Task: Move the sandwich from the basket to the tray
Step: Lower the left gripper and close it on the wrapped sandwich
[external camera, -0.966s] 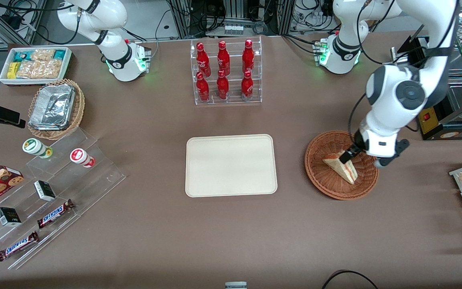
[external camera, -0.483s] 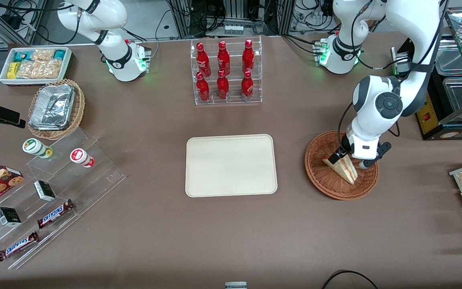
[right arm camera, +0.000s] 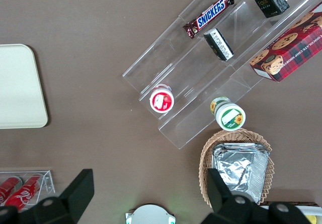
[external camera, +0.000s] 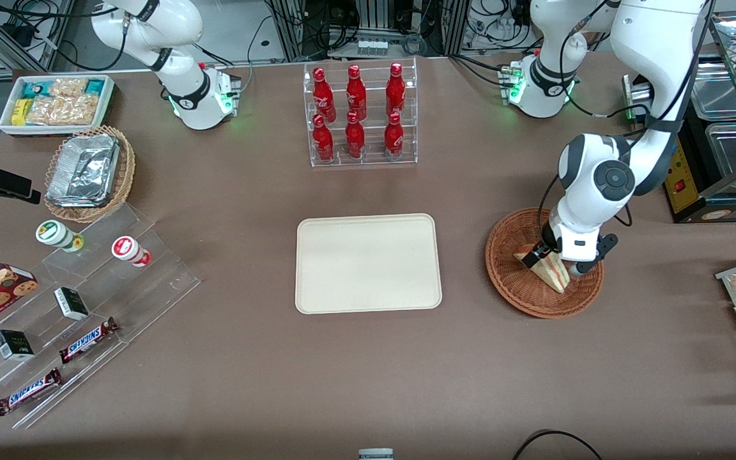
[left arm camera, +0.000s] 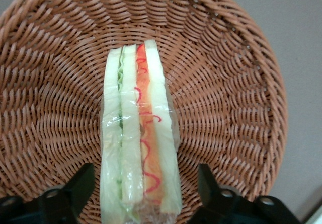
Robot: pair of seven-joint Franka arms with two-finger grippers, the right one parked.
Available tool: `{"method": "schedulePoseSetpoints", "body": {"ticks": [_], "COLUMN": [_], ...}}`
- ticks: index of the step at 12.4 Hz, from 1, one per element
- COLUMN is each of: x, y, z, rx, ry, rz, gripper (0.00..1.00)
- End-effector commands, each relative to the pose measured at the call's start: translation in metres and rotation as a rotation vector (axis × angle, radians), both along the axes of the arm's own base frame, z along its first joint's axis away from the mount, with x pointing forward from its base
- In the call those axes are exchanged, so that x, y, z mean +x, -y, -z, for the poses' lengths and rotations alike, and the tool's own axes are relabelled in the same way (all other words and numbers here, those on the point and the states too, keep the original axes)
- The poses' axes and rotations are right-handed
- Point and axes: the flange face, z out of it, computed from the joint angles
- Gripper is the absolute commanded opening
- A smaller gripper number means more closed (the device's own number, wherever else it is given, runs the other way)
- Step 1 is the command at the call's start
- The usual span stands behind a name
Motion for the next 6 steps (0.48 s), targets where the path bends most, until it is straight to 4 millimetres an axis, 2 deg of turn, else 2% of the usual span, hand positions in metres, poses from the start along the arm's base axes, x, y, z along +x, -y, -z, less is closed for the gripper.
{"method": "schedulePoseSetpoints", "body": {"ticks": [1, 2, 4, 5, 6], "x": [0.005, 0.007, 0.017, 0.024, 0.039], "y": [-0.003, -0.004, -0.002, 0.001, 0.009], "z": [-0.001, -0.012, -0.055, -0.082, -0.135], "rx": [0.005, 0.004, 0.005, 0.011, 0.045], "ry": [0.021, 0.036, 0.078, 0.077, 0.047], "rz": [-0.012, -0.014, -0.008, -0.005, 0.025], "gripper": [0.00, 0.00, 0.00, 0.00, 0.00]}}
